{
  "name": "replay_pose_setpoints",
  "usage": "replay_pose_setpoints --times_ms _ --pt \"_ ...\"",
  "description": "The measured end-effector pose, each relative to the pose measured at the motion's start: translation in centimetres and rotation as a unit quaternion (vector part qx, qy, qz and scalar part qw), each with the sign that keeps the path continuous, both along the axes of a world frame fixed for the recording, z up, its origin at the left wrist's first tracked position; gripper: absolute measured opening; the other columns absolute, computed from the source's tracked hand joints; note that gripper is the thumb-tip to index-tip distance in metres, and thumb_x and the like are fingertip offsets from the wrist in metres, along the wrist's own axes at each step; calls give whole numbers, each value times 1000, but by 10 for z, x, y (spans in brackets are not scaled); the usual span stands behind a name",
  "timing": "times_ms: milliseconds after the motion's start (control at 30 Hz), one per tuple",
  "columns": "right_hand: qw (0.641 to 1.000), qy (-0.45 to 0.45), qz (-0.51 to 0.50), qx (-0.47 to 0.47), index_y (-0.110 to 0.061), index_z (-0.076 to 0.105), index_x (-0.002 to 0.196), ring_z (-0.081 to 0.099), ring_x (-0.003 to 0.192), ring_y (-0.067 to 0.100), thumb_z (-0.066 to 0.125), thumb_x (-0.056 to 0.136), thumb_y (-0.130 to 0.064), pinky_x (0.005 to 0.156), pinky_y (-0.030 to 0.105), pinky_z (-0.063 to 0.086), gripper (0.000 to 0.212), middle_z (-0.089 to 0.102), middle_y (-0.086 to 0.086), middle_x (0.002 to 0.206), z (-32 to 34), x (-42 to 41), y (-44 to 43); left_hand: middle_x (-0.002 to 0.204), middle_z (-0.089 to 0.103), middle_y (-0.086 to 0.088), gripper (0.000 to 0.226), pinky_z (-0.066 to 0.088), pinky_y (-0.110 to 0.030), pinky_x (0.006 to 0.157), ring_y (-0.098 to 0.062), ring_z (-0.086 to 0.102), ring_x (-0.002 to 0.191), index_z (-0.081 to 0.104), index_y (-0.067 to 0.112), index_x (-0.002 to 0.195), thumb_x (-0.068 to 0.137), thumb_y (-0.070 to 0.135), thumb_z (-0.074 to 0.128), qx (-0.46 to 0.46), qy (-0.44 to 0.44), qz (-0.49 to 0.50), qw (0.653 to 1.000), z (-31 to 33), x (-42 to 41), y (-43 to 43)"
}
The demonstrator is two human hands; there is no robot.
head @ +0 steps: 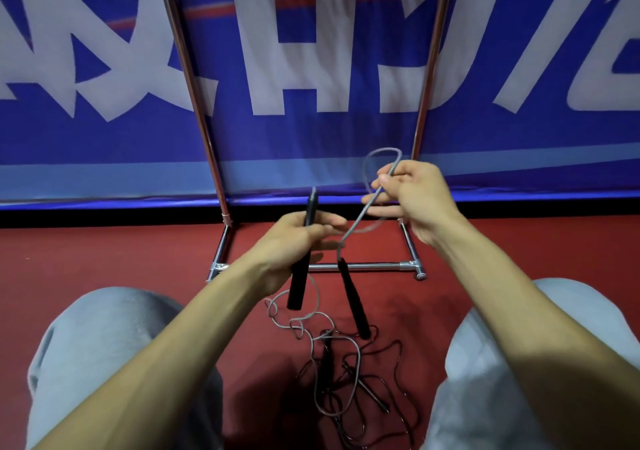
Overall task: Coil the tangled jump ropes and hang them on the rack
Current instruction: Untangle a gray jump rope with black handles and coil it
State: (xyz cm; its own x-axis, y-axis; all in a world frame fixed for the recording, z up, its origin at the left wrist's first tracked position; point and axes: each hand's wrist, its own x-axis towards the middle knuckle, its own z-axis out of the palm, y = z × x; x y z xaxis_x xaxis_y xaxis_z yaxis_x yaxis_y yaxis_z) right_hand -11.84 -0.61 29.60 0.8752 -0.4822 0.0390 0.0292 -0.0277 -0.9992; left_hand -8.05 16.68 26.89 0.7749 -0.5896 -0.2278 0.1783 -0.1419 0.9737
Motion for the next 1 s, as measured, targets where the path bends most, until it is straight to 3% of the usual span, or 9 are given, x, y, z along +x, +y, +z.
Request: replay_pose_setpoints --times_ms 167,300,467,567,667,733,833,900,1000 --pt "993 -46 -36 104 -2 52 79 70 66 21 45 97 2 54 30 58 20 56 12 81 5 -1 -6 109 72 -6 17 51 -18 76 -6 65 101 63 13 111 99 12 50 11 -34 -73 997 -11 -1 -6" --pt "972 -71 -44 220 -1 49 81 70 66 20 44 97 4 54 30 58 18 56 12 82 7 -1 -3 110 71 -4 18 49 -33 94 -13 62 111 65 14 109 98 13 51 4 -60 -89 994 -17 -5 -10" --pt "936 -104 -74 328 0 50 82 69 60 20 43 97 6 53 29 58 17 57 14 82 9 0 5 115 70 -4 18 42 -34 101 -17 60 116 65 19 107 99 16 49 -15 -57 -120 991 -26 -14 -15" --pt "903 -131 -100 396 2 49 82 69 59 24 43 97 7 52 31 59 17 57 18 82 7 2 3 108 72 -6 15 49 -38 95 -20 64 112 62 17 102 100 16 47 -56 -21 -123 991 -27 -17 -19" --pt "886 -141 -112 426 3 50 85 70 55 26 45 97 4 53 32 59 12 58 21 81 4 3 -1 88 71 -7 10 56 -37 75 -24 70 92 53 15 95 100 20 46 -93 -3 -83 992 -23 -18 -20" --pt "908 -114 -107 390 4 52 83 69 56 26 48 98 -5 55 30 59 18 60 20 76 4 0 -4 74 63 -4 12 55 -39 65 -26 70 75 46 14 96 101 25 44 -86 -36 -63 994 -21 -16 -18" --pt "982 6 -107 154 -3 55 64 65 46 21 51 99 -24 38 23 47 41 64 11 60 7 -6 -3 65 50 -5 17 53 -37 53 -19 53 50 44 4 102 102 22 44 -40 -145 -33 988 -21 -6 -12" --pt "992 22 -125 1 -7 51 50 55 35 20 52 96 -27 32 19 32 49 59 8 48 7 -7 1 66 49 1 12 46 -31 53 -15 47 54 51 6 104 100 17 48 16 -234 -37 971 -22 2 -8" --pt "980 -35 -118 -159 -10 57 49 58 43 21 54 93 -27 39 24 43 48 58 2 45 2 -3 8 82 56 5 8 36 -25 66 -15 50 73 59 14 99 98 20 54 163 -388 -56 905 -24 11 -2"
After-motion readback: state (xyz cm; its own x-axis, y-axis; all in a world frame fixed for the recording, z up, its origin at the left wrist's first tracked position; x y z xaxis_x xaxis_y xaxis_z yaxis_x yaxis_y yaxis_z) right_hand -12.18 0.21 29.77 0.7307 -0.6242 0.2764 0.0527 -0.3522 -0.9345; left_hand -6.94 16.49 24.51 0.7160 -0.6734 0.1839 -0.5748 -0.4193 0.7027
